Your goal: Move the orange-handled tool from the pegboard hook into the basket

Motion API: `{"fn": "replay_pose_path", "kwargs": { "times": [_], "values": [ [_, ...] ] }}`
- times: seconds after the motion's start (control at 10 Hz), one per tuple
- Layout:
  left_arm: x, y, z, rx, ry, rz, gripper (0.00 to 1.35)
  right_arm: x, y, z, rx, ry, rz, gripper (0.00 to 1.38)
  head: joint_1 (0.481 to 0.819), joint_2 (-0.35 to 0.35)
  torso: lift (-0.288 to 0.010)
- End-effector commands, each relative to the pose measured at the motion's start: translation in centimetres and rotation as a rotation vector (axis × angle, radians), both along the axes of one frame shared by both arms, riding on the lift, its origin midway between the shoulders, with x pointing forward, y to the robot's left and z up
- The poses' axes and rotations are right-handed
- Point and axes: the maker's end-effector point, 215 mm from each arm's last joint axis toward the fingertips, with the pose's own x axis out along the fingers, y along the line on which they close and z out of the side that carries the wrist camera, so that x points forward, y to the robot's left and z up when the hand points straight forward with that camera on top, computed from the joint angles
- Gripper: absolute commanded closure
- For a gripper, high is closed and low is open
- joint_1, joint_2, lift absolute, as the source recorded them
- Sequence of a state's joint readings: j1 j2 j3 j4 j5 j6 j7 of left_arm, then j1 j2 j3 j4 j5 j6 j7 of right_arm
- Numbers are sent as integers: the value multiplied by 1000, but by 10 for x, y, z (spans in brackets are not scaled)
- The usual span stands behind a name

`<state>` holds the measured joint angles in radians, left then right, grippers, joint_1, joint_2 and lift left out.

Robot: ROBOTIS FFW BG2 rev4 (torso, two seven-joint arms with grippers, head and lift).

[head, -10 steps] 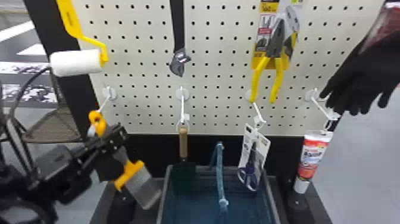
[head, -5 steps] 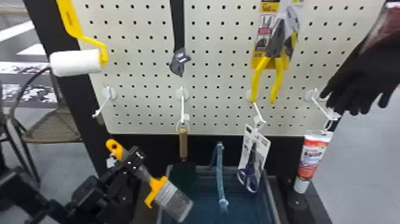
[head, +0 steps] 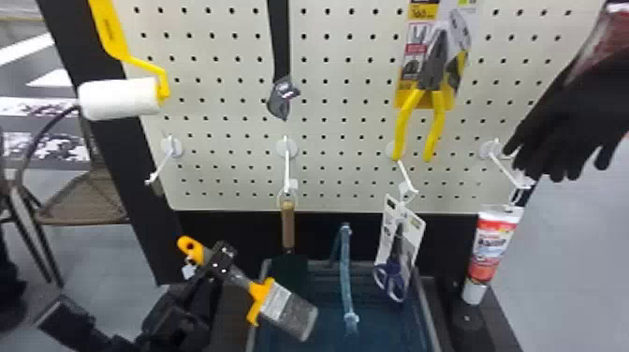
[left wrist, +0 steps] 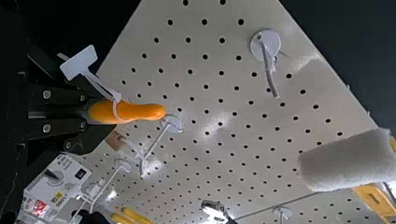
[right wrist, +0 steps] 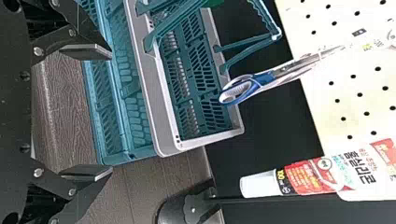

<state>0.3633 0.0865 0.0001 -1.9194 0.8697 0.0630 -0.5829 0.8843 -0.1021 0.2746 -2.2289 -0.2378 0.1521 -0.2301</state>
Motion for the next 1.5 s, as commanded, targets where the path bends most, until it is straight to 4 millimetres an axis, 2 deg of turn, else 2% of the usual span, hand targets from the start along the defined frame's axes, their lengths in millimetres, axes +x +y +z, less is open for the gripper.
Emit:
{"fn": "replay_pose_path", "kwargs": {
  "times": [0.0,0.2,0.5,1.0,1.3,1.4],
  "values": [
    [3,-6,-13,-31,17,9,1148,0,0,1,1,-1,-1,406,549,0,-100],
    [4,-15,-14,-88,33,32,1148,-1,0,1,1,2,0,406,549,0,-100],
    [-4,-42,-19,-176,75,20,1148,-1,0,2,5,2,-4,406,549,0,-100],
    [-13,-81,-52,-210,160,-43,1148,-2,1,0,7,6,-6,406,549,0,-100],
    [-14,-92,-87,-187,219,-52,1148,-2,1,0,10,7,-8,406,549,0,-100],
    [-13,-92,-92,-176,226,-53,1147,-2,1,0,10,7,-8,406,549,0,-100]
  ]
}}
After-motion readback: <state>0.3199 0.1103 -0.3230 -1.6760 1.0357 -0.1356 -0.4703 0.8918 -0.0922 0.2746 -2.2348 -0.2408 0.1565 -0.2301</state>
